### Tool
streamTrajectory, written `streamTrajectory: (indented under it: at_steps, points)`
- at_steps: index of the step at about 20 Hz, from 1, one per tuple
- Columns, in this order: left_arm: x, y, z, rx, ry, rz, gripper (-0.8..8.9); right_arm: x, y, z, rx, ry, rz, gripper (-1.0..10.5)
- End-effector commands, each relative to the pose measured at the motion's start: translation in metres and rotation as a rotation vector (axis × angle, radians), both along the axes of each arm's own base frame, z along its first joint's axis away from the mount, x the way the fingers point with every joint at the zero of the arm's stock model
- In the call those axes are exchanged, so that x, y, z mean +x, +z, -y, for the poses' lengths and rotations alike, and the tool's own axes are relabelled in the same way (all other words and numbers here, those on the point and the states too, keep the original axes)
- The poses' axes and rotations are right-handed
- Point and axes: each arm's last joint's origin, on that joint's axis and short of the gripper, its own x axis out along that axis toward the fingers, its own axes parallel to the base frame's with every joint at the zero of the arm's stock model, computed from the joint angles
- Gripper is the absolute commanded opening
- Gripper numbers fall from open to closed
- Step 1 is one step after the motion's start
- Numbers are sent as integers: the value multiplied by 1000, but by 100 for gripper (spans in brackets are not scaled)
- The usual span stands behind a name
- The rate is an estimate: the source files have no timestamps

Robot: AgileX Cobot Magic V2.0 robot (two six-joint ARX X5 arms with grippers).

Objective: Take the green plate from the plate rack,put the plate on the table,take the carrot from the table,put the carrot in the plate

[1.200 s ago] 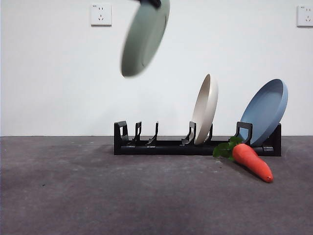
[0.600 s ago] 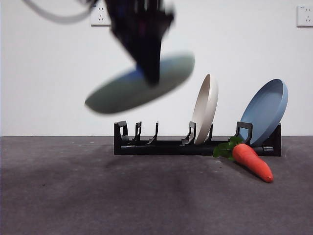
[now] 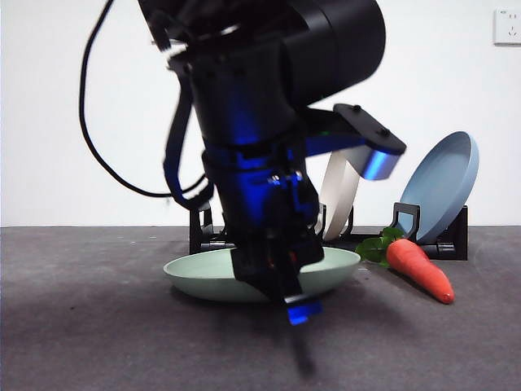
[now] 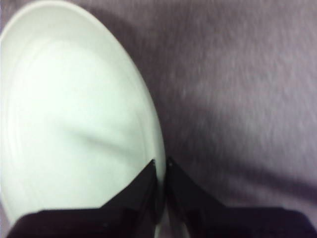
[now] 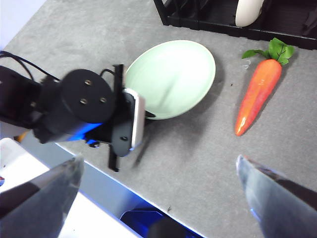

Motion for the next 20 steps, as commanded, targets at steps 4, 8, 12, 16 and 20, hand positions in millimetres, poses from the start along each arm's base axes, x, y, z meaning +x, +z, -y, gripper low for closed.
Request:
streamTrajectory:
  at_steps: [4, 8, 12, 16, 20]
  points:
    - [-2, -14, 1, 19, -10, -55, 151, 0, 1, 0, 0, -2, 1, 659]
    - [-2, -11, 0, 12, 8, -51, 350, 3, 0, 0, -1, -2, -11, 659]
    - [-4, 23, -1, -76, 78, -48, 350, 13, -3, -1, -5, -2, -46, 659]
    - [-13, 100, -12, -327, 145, -61, 350, 42, -9, -4, -7, -4, -84, 658]
    - [-38, 190, -48, -653, 171, -109, 350, 90, -23, -8, 3, -51, -118, 657]
